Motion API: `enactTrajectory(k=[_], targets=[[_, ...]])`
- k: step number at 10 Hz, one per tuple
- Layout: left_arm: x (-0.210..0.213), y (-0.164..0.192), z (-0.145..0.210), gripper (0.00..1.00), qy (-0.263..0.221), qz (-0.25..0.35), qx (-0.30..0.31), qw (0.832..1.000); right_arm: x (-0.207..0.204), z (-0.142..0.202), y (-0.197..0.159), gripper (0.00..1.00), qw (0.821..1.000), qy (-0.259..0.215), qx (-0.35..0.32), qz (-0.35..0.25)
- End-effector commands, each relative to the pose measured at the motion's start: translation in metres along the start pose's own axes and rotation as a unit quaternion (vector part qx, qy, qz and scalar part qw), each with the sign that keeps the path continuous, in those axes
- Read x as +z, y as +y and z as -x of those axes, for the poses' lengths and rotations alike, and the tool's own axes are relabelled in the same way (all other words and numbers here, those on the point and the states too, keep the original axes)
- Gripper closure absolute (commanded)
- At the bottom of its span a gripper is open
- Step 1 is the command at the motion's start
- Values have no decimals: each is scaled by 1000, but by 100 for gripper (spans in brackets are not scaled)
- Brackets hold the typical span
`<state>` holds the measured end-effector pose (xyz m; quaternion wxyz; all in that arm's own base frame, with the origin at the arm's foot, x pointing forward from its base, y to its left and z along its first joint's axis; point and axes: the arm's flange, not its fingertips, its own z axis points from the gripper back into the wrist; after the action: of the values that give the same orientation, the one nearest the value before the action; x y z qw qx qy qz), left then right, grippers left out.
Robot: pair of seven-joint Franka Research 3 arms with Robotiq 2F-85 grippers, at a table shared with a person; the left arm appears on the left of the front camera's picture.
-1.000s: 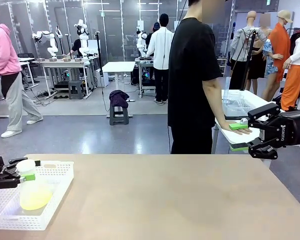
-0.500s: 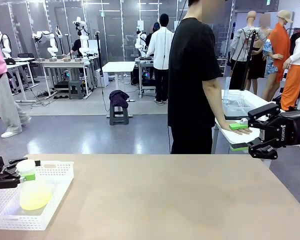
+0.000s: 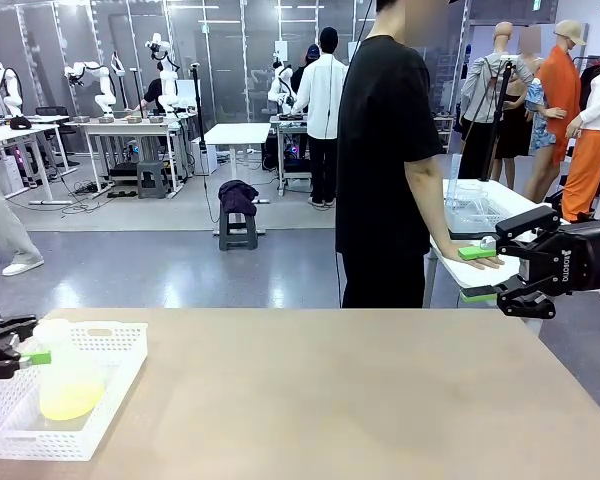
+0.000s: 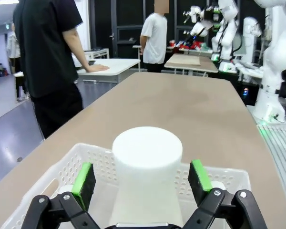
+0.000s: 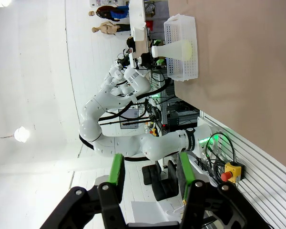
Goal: Prepare the solutions needed for the experiment.
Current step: When the human places the Big flask in the center of the table, pick up the Big flask and place it in the left Organizing basket.
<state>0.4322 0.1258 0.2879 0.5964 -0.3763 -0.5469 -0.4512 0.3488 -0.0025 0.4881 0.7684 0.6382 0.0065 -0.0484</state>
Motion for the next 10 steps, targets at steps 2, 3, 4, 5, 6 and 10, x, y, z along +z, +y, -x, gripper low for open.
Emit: enactTrajectory(k=[2,3,4,5,6,10], targets=[[33,-16,-23,0,28,-36,-27,999,-2,1,1,43,1000,-2,9,-8],[44,-20,-38,0,17,-45,-31,998,-2,1,1,43,1000,-2,9,-8],[53,-27,-63,0,8,-73,-4,997,-2,1,1,43,1000,-2,9,-8],[50,-37,-92,0,11,-76,-7,997,-2,1,1,43,1000,-2,9,-8],[47,-46,-119,0,12,-78,-14,997,-2,1,1,43,1000,-2,9,-8],[1,-71,-194,0,-7,-18,47,999,-2,1,1,43,1000,-2,9,-8]])
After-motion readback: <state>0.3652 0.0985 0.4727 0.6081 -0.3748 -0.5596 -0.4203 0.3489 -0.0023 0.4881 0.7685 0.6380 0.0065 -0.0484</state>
